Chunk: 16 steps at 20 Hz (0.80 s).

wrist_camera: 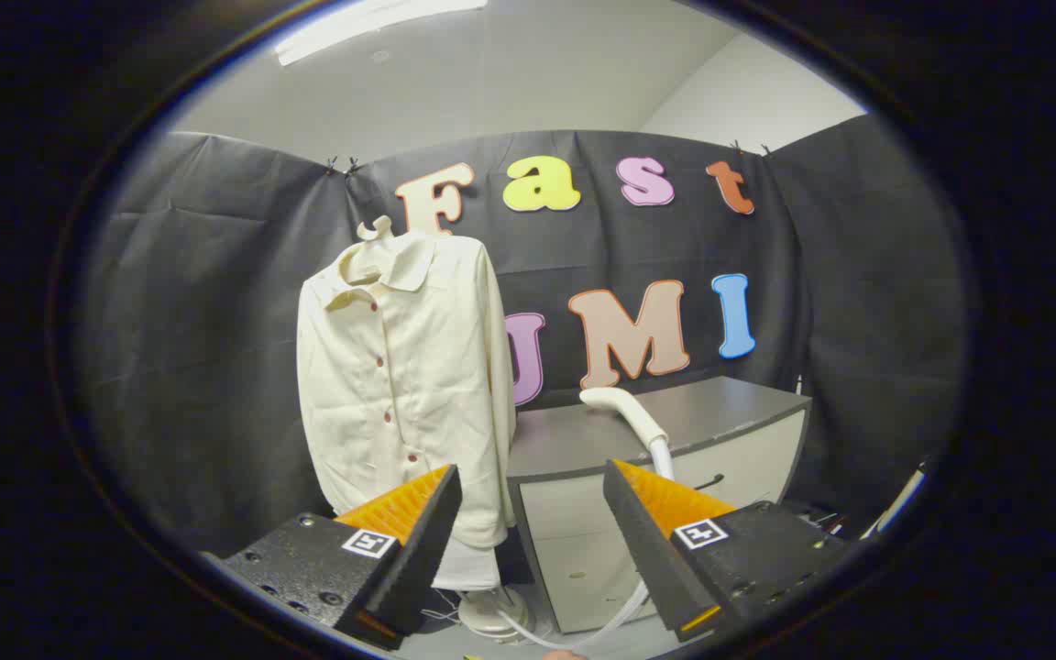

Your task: Iron the clothes twice with a garment steamer, once on the left side and once on the right side.

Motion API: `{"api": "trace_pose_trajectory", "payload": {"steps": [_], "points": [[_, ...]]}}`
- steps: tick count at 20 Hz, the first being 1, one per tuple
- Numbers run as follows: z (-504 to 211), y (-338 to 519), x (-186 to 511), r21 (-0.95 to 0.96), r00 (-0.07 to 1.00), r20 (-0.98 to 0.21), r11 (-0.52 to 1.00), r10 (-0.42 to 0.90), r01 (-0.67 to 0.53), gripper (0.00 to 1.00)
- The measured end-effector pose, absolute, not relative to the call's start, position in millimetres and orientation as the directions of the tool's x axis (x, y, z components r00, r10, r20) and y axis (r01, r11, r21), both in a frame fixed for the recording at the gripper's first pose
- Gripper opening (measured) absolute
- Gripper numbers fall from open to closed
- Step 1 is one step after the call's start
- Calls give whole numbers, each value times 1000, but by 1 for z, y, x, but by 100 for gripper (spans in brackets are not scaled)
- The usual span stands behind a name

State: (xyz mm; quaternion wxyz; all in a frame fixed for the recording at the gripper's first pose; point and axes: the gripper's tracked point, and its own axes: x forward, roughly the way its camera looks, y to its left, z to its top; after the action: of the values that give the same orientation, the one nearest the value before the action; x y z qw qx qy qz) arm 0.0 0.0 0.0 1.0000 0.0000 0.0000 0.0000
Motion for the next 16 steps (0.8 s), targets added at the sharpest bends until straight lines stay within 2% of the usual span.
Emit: {"api": "trace_pose_trajectory", "payload": {"steps": [16], "points": [[11, -59, 37, -2, 1000, -16, 1000, -21, 21, 95]]}}
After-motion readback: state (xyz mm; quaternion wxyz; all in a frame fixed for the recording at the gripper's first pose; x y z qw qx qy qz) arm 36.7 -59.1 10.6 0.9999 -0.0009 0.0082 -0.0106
